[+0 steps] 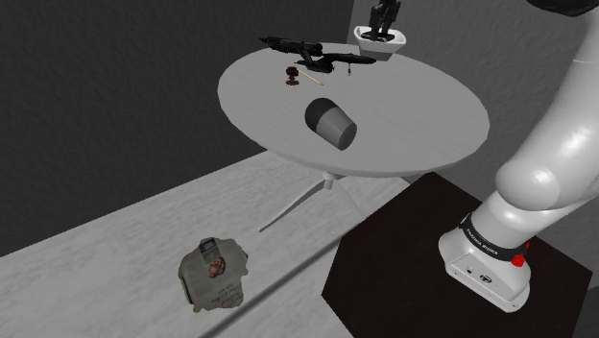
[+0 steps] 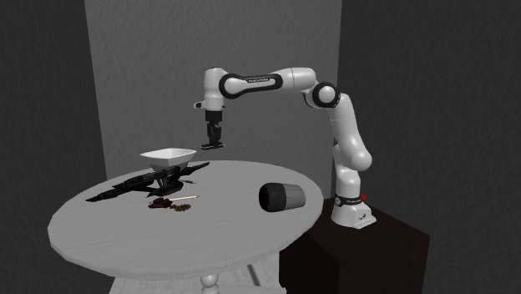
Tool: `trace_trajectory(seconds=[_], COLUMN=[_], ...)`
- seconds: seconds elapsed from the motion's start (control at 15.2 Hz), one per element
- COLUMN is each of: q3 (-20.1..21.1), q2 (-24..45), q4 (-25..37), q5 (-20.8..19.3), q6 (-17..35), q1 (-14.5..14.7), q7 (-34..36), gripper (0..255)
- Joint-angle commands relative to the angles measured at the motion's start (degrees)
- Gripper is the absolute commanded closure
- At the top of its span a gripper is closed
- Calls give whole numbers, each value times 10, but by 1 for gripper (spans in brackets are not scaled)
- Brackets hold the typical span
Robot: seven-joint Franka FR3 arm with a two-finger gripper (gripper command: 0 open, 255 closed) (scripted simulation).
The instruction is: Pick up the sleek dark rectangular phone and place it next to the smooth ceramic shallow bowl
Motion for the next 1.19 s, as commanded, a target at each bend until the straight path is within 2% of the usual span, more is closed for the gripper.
trace_trajectory(seconds=[0.0, 0.33, 0.66, 0.99, 1.06, 1.12], q3=[-8, -27, -43, -53, -54, -54], q2=[11, 46, 100, 186, 238, 229], q4=[16, 66, 147, 282, 370, 347], q5=[4, 15, 29, 45, 52, 51], q6=[-4, -17, -43, -92, -127, -113], q1=[-16, -59, -104, -155, -177, -176], q7=[-26, -87, -145, -198, -217, -217], gripper=[255, 255, 255, 255, 255, 255])
